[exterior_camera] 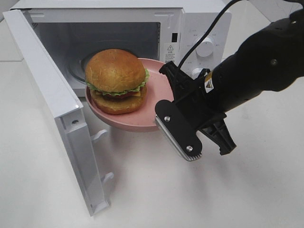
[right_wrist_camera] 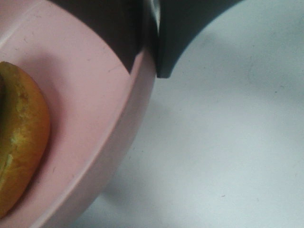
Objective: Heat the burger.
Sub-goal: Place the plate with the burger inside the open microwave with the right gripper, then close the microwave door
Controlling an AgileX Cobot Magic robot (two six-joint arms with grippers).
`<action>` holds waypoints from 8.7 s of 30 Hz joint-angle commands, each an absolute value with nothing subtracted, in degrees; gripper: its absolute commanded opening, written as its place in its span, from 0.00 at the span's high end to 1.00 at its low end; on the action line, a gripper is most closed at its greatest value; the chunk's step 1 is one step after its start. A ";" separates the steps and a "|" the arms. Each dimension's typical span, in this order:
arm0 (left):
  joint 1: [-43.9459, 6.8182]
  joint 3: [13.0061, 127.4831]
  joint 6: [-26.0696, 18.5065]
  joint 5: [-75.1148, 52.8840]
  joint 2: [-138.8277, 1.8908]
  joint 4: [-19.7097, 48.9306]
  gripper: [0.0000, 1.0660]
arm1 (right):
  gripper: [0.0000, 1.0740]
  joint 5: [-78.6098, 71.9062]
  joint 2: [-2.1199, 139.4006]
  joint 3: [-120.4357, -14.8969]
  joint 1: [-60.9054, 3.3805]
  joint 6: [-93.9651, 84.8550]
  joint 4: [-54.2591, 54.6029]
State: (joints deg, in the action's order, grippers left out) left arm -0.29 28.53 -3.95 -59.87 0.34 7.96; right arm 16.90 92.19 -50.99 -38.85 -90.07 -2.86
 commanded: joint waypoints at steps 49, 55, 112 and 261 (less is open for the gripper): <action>-0.23 28.36 -3.72 -59.42 1.49 8.08 0.03 | 0.98 23.32 116.31 -85.60 -39.02 -82.68 -7.39; -0.23 28.36 -3.72 -59.42 1.49 8.08 0.03 | 0.98 25.27 119.46 -89.84 -39.02 -81.70 -7.39; -0.23 28.36 -3.72 -59.47 1.49 7.05 0.03 | 0.40 26.93 129.09 -101.30 -38.62 -63.94 -9.85; -0.23 28.36 -3.72 -59.47 1.49 7.22 0.03 | 0.29 59.47 -1.72 -29.16 -7.33 7.85 -5.27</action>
